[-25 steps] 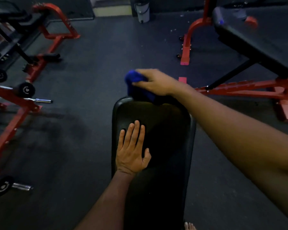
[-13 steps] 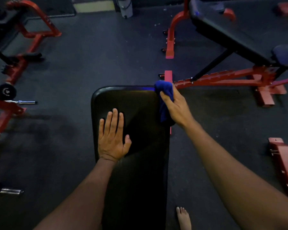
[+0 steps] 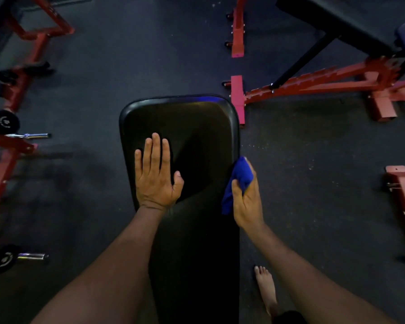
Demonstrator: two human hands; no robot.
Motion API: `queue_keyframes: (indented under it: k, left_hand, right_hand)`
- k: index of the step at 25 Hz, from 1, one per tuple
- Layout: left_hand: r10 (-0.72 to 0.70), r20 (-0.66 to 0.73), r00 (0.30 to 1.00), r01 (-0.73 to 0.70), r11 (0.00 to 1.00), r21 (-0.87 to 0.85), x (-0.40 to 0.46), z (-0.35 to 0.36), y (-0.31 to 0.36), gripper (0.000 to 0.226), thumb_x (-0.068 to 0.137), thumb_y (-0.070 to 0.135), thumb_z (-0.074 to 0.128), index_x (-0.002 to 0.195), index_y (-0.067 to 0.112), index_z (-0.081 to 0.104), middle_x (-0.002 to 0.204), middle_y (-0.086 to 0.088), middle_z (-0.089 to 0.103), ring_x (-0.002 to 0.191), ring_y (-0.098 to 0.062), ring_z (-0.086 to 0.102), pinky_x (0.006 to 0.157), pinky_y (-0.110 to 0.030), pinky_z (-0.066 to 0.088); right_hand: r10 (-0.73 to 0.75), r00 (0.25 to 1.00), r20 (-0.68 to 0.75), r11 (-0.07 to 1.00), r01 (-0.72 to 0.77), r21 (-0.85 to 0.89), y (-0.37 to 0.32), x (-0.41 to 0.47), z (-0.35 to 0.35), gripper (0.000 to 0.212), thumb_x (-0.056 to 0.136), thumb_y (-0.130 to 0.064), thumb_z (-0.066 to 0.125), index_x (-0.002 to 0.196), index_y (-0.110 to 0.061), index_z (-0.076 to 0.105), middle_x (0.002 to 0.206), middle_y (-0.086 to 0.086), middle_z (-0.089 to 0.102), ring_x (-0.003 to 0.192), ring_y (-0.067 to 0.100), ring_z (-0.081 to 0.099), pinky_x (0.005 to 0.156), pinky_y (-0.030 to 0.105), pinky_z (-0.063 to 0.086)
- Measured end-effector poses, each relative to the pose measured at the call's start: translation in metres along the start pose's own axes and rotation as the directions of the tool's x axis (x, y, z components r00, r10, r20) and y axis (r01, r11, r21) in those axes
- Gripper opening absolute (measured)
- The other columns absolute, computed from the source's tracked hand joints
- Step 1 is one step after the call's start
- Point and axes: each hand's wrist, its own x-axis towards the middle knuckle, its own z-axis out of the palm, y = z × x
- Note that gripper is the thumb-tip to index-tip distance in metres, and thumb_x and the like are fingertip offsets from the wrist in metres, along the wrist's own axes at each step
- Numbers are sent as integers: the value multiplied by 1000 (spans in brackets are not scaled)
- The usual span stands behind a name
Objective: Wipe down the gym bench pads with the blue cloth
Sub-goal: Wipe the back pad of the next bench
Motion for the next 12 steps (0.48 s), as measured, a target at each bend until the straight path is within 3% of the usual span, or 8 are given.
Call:
queue_keyframes:
  k: [3,5,7,10,12]
  left_hand:
    - [-4,-1,1000,4,1000,-5,1,1,0,80,94,42,33,164,11,7,168,-19,16,158,-28,6,128,-51,6]
    - [-5,4,1000,5,1000,-10,1,0,0,81,94,42,33,164,11,6,168,-20,16,158,-28,6,128,-51,6]
    - [-2,4,1000,2,1000,-7,1,-1,1,82,93,42,34,164,11,6,168,-20,16,158,-28,5,128,-50,5]
    - [-1,2,1000,1,1000,-3,0,-1,1,82,94,43,33,164,10,7,168,-20,16,158,-27,4,128,-50,5]
    - [-3,-4,1000,3,1000,2,1,0,1,81,94,43,33,164,10,6,168,-21,17,158,-27,4,128,-50,5]
  right_hand:
    - [-27,1000,2,999,27,17,2,-5,-1,48,97,-50,41,141,-59,25,137,-41,36,129,-16,36,110,14,30]
    - [-39,998,-45,998,41,40,-14,27,-3,49,98,-47,41,146,-37,35,139,-23,47,126,-10,44,110,22,35]
    - [-58,996,-74,998,60,29,-43,72,-8,49,99,-48,40,143,-26,39,137,-6,54,124,4,51,105,28,39]
    - [-108,992,-58,994,110,17,-79,127,-16,49,98,-54,39,137,-26,45,125,-5,61,114,7,57,91,18,44]
    - [-136,989,-52,990,139,40,-82,137,-15,52,97,-54,42,140,-25,45,129,-5,61,118,6,56,97,16,43]
